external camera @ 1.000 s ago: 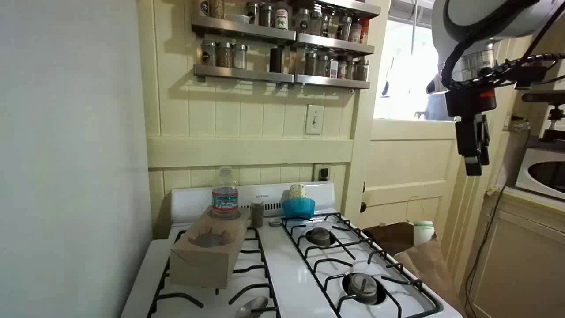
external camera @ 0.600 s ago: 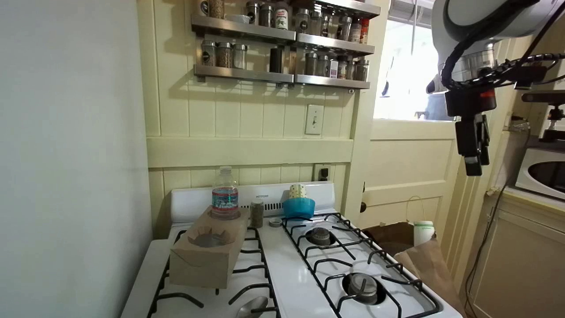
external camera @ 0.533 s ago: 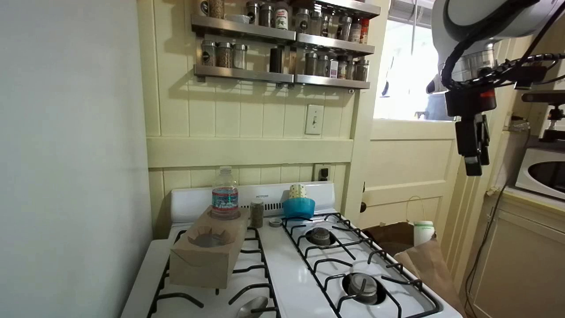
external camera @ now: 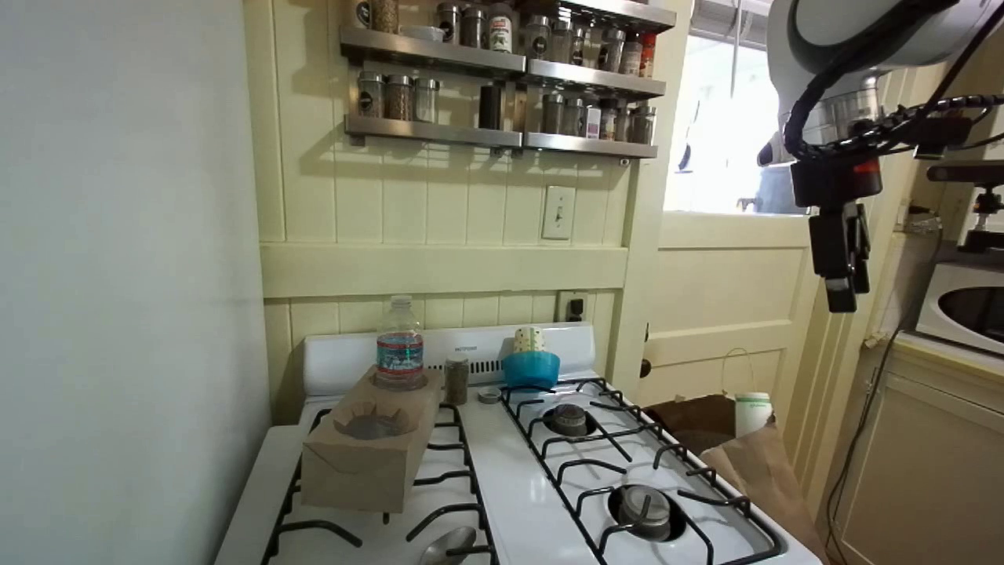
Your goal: Put the coffee cup into the cup holder
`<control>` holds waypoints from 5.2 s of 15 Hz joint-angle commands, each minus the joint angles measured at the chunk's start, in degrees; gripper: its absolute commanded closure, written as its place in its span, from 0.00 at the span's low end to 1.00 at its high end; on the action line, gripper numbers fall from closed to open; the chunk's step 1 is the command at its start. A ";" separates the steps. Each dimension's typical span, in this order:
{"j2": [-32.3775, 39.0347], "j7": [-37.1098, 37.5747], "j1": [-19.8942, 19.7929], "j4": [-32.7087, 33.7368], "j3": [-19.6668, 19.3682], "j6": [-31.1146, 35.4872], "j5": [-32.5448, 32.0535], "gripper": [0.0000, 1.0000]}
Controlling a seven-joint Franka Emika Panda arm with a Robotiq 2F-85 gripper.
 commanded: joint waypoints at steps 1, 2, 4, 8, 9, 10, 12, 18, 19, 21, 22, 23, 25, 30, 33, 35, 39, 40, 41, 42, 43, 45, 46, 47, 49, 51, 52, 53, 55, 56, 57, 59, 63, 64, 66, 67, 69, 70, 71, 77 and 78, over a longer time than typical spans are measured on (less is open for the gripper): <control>-0.05 0.46 1.01 0.11 -0.78 -0.25 -0.37 0.00; -0.05 0.46 1.01 0.11 -0.78 -0.25 -0.37 0.00; -0.05 0.46 1.01 0.11 -0.78 -0.25 -0.37 0.00; -0.05 0.46 1.00 0.11 -0.78 -0.25 -0.37 0.00; -0.05 0.46 1.01 0.11 -0.78 -0.25 -0.37 0.00; -0.05 0.46 1.00 0.11 -0.78 -0.25 -0.37 0.00; -0.05 0.46 1.01 0.11 -0.78 -0.25 -0.37 0.00; -0.05 0.46 1.01 0.11 -0.78 -0.25 -0.37 0.00; -0.05 0.46 1.01 0.11 -0.78 -0.25 -0.37 0.00; -0.05 0.46 1.01 0.11 -0.78 -0.25 -0.37 0.00; -0.05 0.46 1.01 0.11 -0.78 -0.25 -0.37 0.00; -0.05 0.46 1.01 0.11 -0.78 -0.25 -0.37 0.00; -0.05 0.46 1.01 0.11 -0.78 -0.25 -0.37 0.00; -0.05 0.46 1.01 0.11 -0.78 -0.25 -0.37 0.00; -0.05 0.46 1.01 0.11 -0.78 -0.25 -0.37 0.00; -0.05 0.46 1.01 0.11 -0.78 -0.25 -0.37 0.00; -0.05 0.46 1.01 0.11 -0.78 -0.25 -0.37 0.00; -0.05 0.46 1.01 0.11 -0.78 -0.25 -0.37 0.00; -0.05 0.46 1.01 0.11 -0.78 -0.25 -0.37 0.00; -0.05 0.46 1.01 0.11 -0.78 -0.25 -0.37 0.00; -0.05 0.46 1.01 0.11 -0.78 -0.25 -0.37 0.00; -0.05 0.46 1.01 0.11 -0.78 -0.25 -0.37 0.00; -0.05 0.46 1.01 0.11 -0.78 -0.25 -0.37 0.00; -0.05 0.46 1.01 0.11 -0.78 -0.25 -0.37 0.00; -0.05 0.46 1.01 0.11 -0.78 -0.25 -0.37 0.00; -0.05 0.46 1.01 0.11 -0.78 -0.25 -0.37 0.00; -0.05 0.46 1.01 0.11 -0.78 -0.25 -0.37 0.00; -0.05 0.46 1.01 0.11 -0.78 -0.25 -0.37 0.00; -0.05 0.46 1.01 0.11 -0.78 -0.25 -0.37 0.00; -0.05 0.46 1.01 0.11 -0.78 -0.25 -0.37 0.00; -0.05 0.46 1.01 0.11 -0.78 -0.25 -0.37 0.00; -0.05 0.46 1.01 0.11 -0.78 -0.25 -0.37 0.00; 1.13 3.53 0.22 0.49 -0.24 2.14 -1.02 0.00; 2.71 5.68 0.34 1.60 -0.56 4.42 0.87 0.00; 6.66 10.31 0.07 3.40 0.01 12.63 0.47 0.00; 9.67 11.58 0.34 4.92 -0.36 15.88 2.07 0.00; 15.44 14.36 0.49 7.58 0.46 22.04 3.19 0.00; 18.39 16.55 0.38 9.24 1.07 24.21 3.99 0.00; 22.23 20.67 0.05 11.74 2.08 26.07 4.84 0.00; 31.23 30.84 0.28 19.45 4.46 26.39 6.92 0.00; 33.46 32.11 0.47 21.50 4.71 26.14 7.12 0.00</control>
